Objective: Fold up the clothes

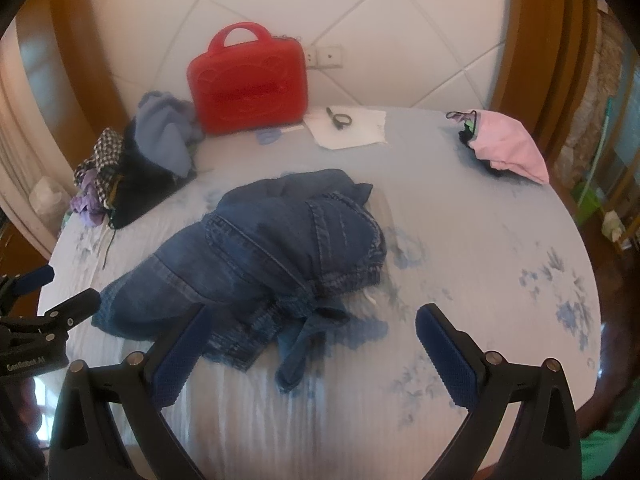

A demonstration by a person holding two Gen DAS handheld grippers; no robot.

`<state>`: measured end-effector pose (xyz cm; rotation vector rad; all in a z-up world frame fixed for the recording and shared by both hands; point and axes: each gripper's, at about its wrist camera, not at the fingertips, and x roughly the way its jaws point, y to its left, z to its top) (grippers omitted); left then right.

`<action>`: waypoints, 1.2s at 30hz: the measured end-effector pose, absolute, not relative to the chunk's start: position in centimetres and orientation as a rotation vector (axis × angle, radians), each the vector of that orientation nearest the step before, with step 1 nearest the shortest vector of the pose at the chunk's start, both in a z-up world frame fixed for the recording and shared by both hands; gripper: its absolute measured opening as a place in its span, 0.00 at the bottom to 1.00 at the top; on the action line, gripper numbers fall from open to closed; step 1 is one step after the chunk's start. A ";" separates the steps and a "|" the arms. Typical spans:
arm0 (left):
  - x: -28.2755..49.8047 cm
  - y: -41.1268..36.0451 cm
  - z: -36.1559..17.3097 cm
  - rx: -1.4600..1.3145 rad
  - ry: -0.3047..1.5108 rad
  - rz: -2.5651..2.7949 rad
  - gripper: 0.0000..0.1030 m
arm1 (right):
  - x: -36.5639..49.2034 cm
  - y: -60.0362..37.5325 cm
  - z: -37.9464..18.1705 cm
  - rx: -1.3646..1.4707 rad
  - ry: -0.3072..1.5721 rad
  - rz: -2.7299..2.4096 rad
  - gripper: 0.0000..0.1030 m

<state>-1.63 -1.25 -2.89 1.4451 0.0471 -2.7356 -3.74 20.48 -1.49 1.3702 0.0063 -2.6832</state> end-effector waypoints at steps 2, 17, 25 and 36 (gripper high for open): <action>-1.6 -1.3 -2.9 1.444 0.048 -2.732 1.00 | -3.8 20.5 -1.5 1.372 0.009 -2.681 1.00; -2.2 -1.3 -3.5 1.466 0.046 -2.713 1.00 | -4.4 20.6 -2.0 1.393 0.007 -2.689 1.00; -2.7 -1.4 -4.0 1.480 0.046 -2.704 1.00 | -4.9 20.8 -2.4 1.410 0.010 -2.686 1.00; -4.8 -3.1 -6.0 1.521 0.091 -2.646 1.00 | -6.4 21.7 -3.8 1.461 -0.043 -2.696 1.00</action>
